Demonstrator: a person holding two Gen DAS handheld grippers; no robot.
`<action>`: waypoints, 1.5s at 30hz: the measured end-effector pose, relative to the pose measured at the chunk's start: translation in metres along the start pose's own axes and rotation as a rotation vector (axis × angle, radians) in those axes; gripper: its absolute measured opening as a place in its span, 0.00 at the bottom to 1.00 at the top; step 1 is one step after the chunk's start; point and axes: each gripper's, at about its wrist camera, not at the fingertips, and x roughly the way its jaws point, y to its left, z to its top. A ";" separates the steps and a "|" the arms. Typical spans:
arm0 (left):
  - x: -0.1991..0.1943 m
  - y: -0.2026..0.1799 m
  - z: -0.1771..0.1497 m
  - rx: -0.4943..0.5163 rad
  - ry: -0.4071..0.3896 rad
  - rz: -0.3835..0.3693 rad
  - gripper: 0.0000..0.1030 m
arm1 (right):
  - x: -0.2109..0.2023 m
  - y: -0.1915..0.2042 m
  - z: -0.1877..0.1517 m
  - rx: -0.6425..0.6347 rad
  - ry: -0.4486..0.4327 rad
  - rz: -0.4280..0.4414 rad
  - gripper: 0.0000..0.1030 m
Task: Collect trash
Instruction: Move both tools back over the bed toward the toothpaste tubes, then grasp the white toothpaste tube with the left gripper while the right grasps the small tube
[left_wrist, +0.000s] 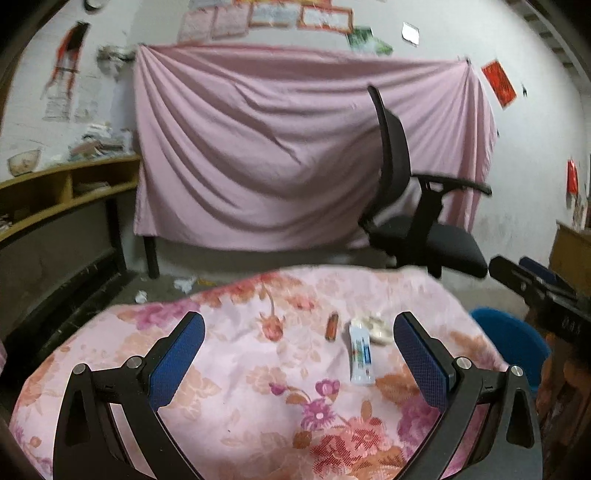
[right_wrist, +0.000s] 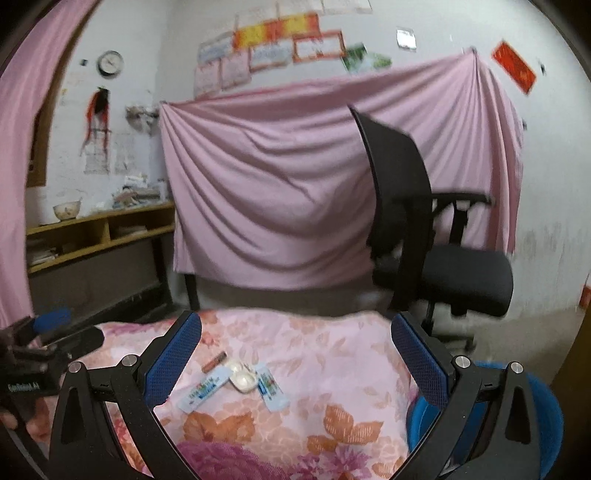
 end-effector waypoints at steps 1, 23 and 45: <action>0.005 -0.001 0.000 0.004 0.017 -0.007 0.97 | 0.004 -0.002 -0.001 0.007 0.022 0.004 0.97; 0.110 -0.039 -0.017 0.115 0.450 -0.243 0.32 | 0.092 -0.009 -0.035 0.078 0.482 0.144 0.44; 0.095 -0.025 -0.017 0.055 0.409 -0.203 0.16 | 0.106 0.020 -0.045 -0.082 0.574 0.124 0.19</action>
